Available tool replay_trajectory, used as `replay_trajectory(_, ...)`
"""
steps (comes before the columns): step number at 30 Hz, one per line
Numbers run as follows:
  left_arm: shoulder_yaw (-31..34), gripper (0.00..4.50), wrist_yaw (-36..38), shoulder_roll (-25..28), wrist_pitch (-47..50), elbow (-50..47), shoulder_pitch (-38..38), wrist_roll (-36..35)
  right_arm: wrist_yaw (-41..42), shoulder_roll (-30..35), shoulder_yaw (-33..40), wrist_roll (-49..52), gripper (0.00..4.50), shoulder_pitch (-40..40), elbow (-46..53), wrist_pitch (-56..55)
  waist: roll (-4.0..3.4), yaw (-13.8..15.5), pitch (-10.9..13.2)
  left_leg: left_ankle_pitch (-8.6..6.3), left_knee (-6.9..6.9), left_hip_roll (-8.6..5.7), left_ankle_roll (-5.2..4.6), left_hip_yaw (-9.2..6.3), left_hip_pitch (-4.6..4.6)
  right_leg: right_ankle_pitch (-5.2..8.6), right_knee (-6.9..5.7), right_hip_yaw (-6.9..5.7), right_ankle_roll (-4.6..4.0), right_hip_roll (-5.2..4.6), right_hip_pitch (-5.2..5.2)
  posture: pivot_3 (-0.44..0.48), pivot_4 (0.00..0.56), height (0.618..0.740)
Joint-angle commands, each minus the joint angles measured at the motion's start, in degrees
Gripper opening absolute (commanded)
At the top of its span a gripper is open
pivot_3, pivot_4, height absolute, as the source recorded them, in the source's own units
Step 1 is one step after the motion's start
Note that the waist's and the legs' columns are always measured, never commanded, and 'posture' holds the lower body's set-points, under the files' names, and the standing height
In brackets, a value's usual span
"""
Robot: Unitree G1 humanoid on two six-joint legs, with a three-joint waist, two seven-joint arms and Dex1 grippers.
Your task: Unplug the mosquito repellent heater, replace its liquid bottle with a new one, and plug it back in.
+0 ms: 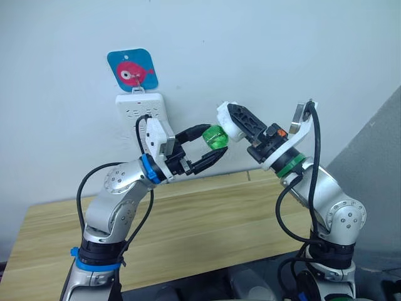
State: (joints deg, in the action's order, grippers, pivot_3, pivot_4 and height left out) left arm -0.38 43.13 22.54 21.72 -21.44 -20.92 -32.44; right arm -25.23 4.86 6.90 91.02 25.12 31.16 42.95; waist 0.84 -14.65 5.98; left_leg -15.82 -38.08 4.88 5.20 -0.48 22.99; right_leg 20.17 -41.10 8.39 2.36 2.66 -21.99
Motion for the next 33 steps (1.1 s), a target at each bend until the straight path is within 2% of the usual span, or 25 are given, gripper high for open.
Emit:
replay_trajectory(1,0.1,3.69,-0.2,-0.2,-0.7,-1.2,-1.0,-0.4,0.5,1.1,-1.0,2.0,3.13,0.2,1.4,-2.1,0.00,0.0,0.0,0.00,0.00,-0.01,-0.02,-0.05,-0.01,0.00,0.00,0.00,0.00,0.00,0.03,-0.201,0.045,0.735)
replay_trajectory(7,0.1,3.69,0.0,0.1,-0.1,-1.5,-0.6,-0.6,0.3,2.4,-2.5,2.4,3.13,0.2,1.3,-4.0,-0.01,0.2,0.0,0.06,-0.02,-0.08,-0.09,-0.38,-0.04,0.00,0.01,-0.05,0.00,0.02,0.24,-0.197,0.047,0.735)
replay_trajectory(13,0.4,2.26,-0.9,-0.4,-0.2,-0.9,-1.0,-0.4,1.1,3.8,-3.7,2.9,3.13,-0.5,1.4,-5.0,-0.01,0.3,0.0,0.09,-0.04,-0.10,-0.11,-0.50,-0.05,0.00,0.01,-0.10,0.00,0.01,0.33,-0.193,0.051,0.735)
replay_trajectory(20,0.6,2.26,-1.3,-0.6,-0.8,-0.1,-0.7,0.2,1.8,6.0,-4.7,4.2,3.13,-1.7,1.4,-5.4,-0.01,0.3,0.0,0.11,-0.05,-0.18,-0.13,-0.73,-0.08,0.01,0.09,-0.12,0.01,0.02,0.53,-0.195,0.054,0.735)
replay_trajectory(24,0.3,2.26,-0.2,0.0,-2.5,0.6,0.0,1.3,2.5,7.4,-4.3,4.2,4.49,-2.8,1.7,-5.9,-0.02,0.4,0.0,0.13,-0.05,-0.19,-0.15,-0.79,-0.11,0.01,0.08,-0.15,0.01,0.03,0.57,-0.197,0.056,0.735)
replay_trajectory(25,0.2,2.26,0.4,0.3,-3.0,0.8,0.3,1.6,2.7,8.0,-3.9,4.2,4.50,-3.2,1.6,-6.0,-0.02,0.4,0.0,0.14,-0.05,-0.19,-0.16,-0.79,-0.10,0.01,0.08,-0.15,0.01,0.03,0.57,-0.197,0.056,0.735)
replay_trajectory(28,-0.2,2.26,2.7,1.8,-4.8,1.7,1.4,2.8,4.9,13.1,-1.4,6.5,4.50,-5.0,1.1,-4.4,-0.02,0.4,0.0,0.14,-0.05,-0.25,-0.16,-0.80,-0.08,0.02,0.12,-0.11,0.02,0.04,0.59,-0.199,0.060,0.735)
replay_trajectory(33,-1.6,2.26,9.5,5.7,-10.4,5.2,3.4,6.0,16.7,31.1,4.1,20.8,4.50,-10.3,-1.6,6.0,-0.02,0.7,0.0,0.14,-0.03,-0.29,-0.18,-0.79,-0.07,0.05,0.23,-0.09,0.07,0.04,0.68,-0.205,0.071,0.735)
